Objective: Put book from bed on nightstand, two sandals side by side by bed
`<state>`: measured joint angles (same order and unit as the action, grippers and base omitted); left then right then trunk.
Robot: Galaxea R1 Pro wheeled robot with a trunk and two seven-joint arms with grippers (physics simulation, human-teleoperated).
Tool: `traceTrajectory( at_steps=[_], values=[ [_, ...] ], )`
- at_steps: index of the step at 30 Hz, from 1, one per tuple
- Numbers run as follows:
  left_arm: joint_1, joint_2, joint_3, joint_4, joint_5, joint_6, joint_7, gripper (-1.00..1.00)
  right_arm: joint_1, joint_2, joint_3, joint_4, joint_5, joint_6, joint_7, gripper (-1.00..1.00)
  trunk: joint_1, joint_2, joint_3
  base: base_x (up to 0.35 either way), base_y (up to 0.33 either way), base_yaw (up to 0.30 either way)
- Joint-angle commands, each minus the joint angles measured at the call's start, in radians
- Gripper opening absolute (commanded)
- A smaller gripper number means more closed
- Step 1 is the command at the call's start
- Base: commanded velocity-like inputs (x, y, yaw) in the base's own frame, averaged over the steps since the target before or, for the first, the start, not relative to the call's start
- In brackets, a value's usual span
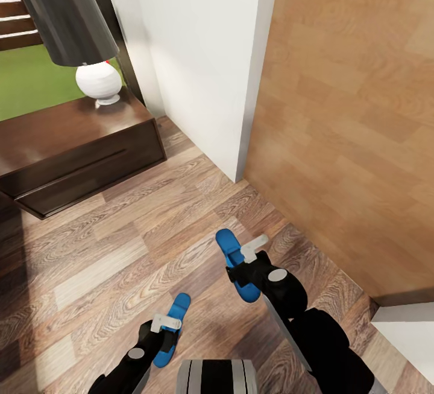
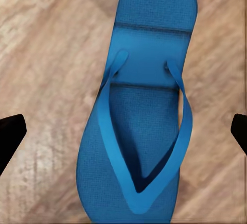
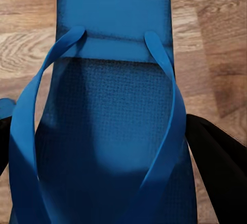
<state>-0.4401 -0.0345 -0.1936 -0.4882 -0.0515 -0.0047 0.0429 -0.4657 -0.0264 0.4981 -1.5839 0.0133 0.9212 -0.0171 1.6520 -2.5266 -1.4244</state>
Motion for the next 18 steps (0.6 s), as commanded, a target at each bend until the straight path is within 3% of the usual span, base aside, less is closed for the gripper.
traceTrajectory(
  at_steps=[1, 8, 12, 18],
  values=[
    [0.0, -0.002, -0.004, 0.0, -0.009, 0.0, 0.005, 1.0, -0.004, -0.001, 0.002, -0.001, 0.0, 0.01, -0.001, -1.0, 0.0, -0.001, -0.005, 0.0, 0.0, 0.0],
    [0.0, -0.017, -0.008, 0.001, -0.023, 0.0, 0.004, 1.0, -0.023, -0.003, -0.002, -0.001, 0.001, 0.029, 0.05, -1.0, 0.0, -0.001, -0.005, 0.0, 0.0, 0.0],
    [0.0, -0.024, -0.009, 0.0, -0.025, 0.0, 0.003, 1.0, -0.049, -0.003, -0.003, -0.001, 0.002, 0.038, 0.087, -1.0, 0.002, -0.001, -0.016, 0.0, 0.0, 0.0],
    [-0.001, -0.029, -0.01, -0.001, -0.025, 0.0, 0.004, 1.0, -0.056, -0.005, -0.003, -0.001, 0.002, 0.041, 0.095, -1.0, 0.002, -0.001, -0.016, 0.0, 0.0, 0.0]
  ],
)
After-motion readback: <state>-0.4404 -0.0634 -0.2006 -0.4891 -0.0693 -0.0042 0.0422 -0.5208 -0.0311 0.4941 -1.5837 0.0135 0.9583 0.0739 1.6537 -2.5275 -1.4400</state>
